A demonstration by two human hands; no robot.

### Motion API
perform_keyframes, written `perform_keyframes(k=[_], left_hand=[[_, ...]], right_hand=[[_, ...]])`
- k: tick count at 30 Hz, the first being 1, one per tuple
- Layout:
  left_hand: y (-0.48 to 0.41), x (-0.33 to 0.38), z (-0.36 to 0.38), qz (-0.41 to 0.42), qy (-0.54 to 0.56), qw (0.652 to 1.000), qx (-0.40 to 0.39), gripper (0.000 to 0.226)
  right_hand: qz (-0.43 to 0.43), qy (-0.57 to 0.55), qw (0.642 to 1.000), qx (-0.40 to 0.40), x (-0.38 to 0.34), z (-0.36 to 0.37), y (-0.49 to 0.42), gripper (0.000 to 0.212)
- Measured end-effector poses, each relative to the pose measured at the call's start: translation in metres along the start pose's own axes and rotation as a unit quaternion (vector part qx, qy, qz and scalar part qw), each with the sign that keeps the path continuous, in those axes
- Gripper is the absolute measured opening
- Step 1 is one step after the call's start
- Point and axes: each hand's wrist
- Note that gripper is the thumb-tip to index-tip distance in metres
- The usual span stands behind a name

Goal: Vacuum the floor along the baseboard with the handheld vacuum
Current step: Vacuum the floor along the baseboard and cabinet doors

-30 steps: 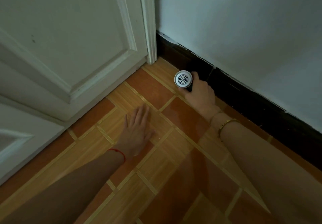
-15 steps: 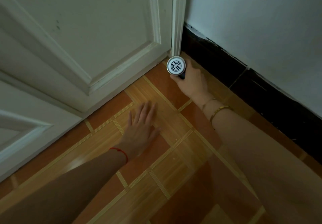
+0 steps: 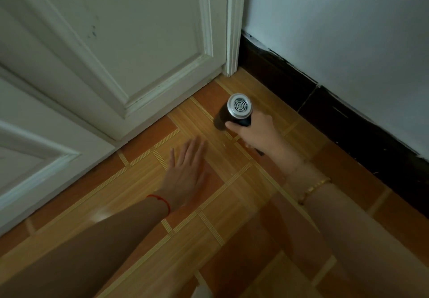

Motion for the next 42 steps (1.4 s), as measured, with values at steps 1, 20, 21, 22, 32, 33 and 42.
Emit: perform_keyframes(k=[1, 20, 21, 22, 32, 33, 42], left_hand=[[0.002, 0.002, -0.001, 0.001, -0.003, 1.0, -0.004, 0.069], [0.005, 0.1, -0.017, 0.131, 0.003, 0.991, -0.026, 0.067], [0.004, 0.111, -0.016, 0.151, 0.007, 0.988, -0.029, 0.068], [0.003, 0.122, -0.014, 0.17, 0.015, 0.985, -0.031, 0.068], [-0.005, 0.215, 0.012, 0.278, 0.043, 0.958, -0.047, 0.072], [-0.004, 0.221, 0.014, 0.287, 0.04, 0.956, -0.048, 0.072], [0.009, 0.273, 0.008, 0.366, 0.041, 0.927, -0.063, 0.07]], right_hand=[[0.007, 0.011, 1.0, -0.015, 0.003, -0.006, 0.01, 0.048], [0.038, 0.106, 0.977, 0.179, 0.079, -0.088, 0.146, 0.062], [0.042, 0.127, 0.972, 0.196, 0.086, -0.097, 0.148, 0.061], [0.047, 0.145, 0.966, 0.207, 0.093, -0.107, 0.149, 0.06], [0.095, 0.253, 0.934, 0.232, 0.144, -0.173, 0.169, 0.069], [0.105, 0.258, 0.931, 0.236, 0.149, -0.179, 0.174, 0.069], [0.177, 0.287, 0.894, 0.296, 0.189, -0.213, 0.231, 0.069]])
Point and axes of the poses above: each hand's wrist, its own y-axis away from the middle knuckle, its own z-axis out of the palm, x = y × z, and after that the axes turned 15 degrees about x, right-handed
